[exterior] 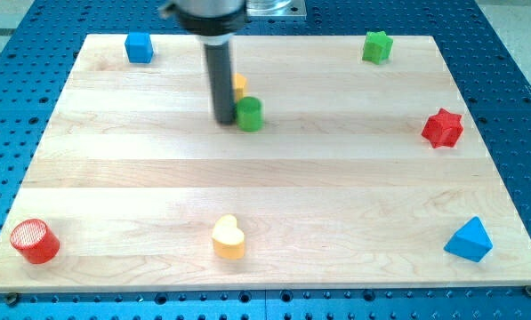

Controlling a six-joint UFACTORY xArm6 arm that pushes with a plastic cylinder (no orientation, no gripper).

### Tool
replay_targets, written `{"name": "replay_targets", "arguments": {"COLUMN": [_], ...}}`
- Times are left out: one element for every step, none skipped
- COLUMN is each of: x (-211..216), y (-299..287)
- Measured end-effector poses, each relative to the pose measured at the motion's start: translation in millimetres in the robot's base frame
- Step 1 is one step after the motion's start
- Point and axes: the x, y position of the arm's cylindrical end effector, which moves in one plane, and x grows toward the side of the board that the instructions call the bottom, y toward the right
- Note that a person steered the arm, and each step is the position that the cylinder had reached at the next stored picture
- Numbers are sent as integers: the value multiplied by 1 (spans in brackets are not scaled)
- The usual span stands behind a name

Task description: Push the green circle into the green star

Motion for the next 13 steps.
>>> {"name": "replay_targets", "arguments": {"x": [0, 16, 33, 3, -20, -38, -78, -51, -65, -66, -60, -92, -111], "y": [35, 23, 23, 86, 159, 179, 216, 221, 234, 248, 267, 271, 269]}}
